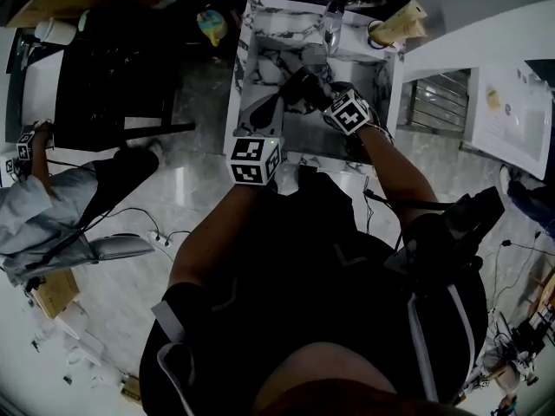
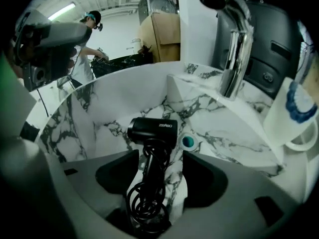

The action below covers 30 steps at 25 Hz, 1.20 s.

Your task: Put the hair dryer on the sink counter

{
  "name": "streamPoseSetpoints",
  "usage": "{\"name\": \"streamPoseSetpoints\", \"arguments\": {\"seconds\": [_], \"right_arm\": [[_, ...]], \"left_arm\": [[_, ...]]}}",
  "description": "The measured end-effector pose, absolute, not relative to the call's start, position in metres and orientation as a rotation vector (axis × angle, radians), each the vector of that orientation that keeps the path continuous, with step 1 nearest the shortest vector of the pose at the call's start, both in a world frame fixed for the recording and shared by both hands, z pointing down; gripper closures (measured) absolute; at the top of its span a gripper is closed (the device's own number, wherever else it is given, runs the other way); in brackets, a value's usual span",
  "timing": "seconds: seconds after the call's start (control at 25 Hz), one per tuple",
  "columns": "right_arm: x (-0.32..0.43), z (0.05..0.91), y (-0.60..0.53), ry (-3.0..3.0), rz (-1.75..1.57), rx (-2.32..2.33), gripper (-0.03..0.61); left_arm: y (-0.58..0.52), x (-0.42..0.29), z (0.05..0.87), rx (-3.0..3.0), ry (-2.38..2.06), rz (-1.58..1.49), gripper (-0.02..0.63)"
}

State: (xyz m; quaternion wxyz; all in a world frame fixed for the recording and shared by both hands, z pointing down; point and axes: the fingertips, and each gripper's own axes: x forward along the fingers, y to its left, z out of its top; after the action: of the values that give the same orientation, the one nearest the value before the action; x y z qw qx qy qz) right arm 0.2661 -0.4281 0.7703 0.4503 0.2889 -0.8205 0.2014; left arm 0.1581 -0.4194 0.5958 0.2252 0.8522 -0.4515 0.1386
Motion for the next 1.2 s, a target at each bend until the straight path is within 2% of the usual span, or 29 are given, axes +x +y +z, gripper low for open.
{"name": "streamPoseSetpoints", "arguments": {"seconds": [0.44, 0.56, 0.88, 1.2], "right_arm": [[0.278, 0.635, -0.453, -2.211, 0.420, 1.145, 0.318], [0.279, 0.586, -0.454, -2.270, 0.358, 1.281, 0.439], [0.264, 0.482, -0.434, -2.407, 0.226, 1.451, 0.476], [0.274, 0.411, -0.411, -2.444, 0.158, 1.705, 0.506]], "left_arm": [[-0.434, 0.149, 0.531, 2.475, -1.244, 0.224, 0.609], [-0.440, 0.139, 0.515, 2.475, -1.301, 0.253, 0.609], [-0.421, 0.156, 0.453, 2.706, -1.133, 0.160, 0.609], [-0.412, 0.143, 0.421, 2.725, -1.194, 0.137, 0.609]]}}
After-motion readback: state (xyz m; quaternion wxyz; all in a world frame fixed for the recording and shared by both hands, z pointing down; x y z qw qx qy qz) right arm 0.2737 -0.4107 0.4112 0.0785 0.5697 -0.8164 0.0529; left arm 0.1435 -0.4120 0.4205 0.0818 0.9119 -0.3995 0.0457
